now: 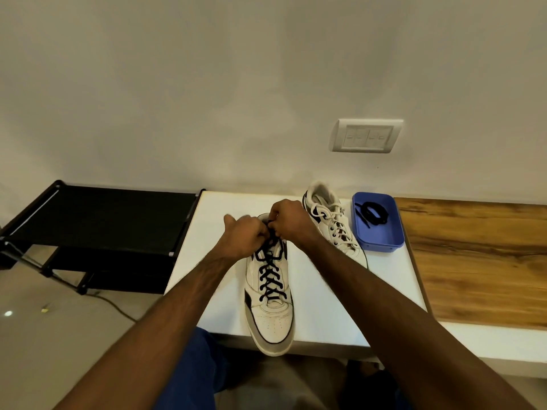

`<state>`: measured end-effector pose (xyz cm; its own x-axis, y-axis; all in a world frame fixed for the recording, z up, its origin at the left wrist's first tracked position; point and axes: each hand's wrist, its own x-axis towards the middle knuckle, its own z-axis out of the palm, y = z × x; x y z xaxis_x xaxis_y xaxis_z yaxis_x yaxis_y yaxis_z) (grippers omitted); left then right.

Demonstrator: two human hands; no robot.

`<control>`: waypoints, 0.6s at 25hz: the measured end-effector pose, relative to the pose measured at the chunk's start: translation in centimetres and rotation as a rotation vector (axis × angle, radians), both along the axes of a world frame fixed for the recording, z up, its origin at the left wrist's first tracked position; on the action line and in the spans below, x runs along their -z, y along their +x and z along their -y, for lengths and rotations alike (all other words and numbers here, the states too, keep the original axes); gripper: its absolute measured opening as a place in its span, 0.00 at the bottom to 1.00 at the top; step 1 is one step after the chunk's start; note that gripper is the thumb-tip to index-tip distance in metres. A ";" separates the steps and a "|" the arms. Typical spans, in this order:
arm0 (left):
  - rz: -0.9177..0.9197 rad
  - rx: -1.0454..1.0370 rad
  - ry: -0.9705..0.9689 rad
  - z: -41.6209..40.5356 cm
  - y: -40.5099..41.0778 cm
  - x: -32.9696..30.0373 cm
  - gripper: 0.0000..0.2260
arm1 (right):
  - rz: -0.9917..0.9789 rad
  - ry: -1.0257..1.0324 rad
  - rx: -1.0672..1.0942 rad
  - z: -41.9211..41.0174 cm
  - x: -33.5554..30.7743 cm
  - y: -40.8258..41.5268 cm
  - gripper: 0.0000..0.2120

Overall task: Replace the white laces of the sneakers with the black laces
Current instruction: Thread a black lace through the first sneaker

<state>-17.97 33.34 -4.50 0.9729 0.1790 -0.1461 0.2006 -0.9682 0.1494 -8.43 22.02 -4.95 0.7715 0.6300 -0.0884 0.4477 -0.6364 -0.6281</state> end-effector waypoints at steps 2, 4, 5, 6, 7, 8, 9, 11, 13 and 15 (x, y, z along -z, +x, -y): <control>0.121 0.032 0.170 0.2 0.0 0.2 0.10 | 0.087 -0.135 -0.025 -0.6 0.4 0.0 0.02; 0.163 0.034 0.153 -0.1 0.0 0.4 0.08 | 0.099 -0.205 -0.063 -1.0 0.6 0.0 0.03; 0.190 -0.001 0.031 -0.4 -0.2 0.8 0.07 | 0.063 -0.179 -0.088 -0.9 0.7 0.2 0.04; 0.240 -0.075 -0.145 -0.7 -0.6 1.4 0.06 | -0.028 -0.090 -0.096 -0.5 0.5 0.4 0.05; 0.321 -0.176 -0.343 -1.0 -1.3 1.8 0.05 | -0.161 0.059 -0.078 0.2 0.3 0.5 0.07; 0.423 -0.281 -0.522 -1.2 -2.1 2.2 0.05 | -0.288 0.252 -0.017 1.2 0.1 0.4 0.09; 0.488 -0.376 -0.649 -1.1 -3.1 2.7 0.06 | -0.386 0.436 0.071 2.4 0.3 0.0 0.10; 0.438 -0.541 -0.843 0.3 -5.0 3.8 0.15 | -0.415 0.573 0.223 5.1 1.3 -2.0 0.10; 0.273 -0.610 -1.031 2.3 -6.4 5.5 0.26 | -0.398 0.420 0.208 7.6 3.4 -5.2 0.18; 0.252 -0.590 -1.050 3.7 -7.1 7.5 0.36 | -0.421 0.295 0.095 8.5 5.2 -7.8 0.28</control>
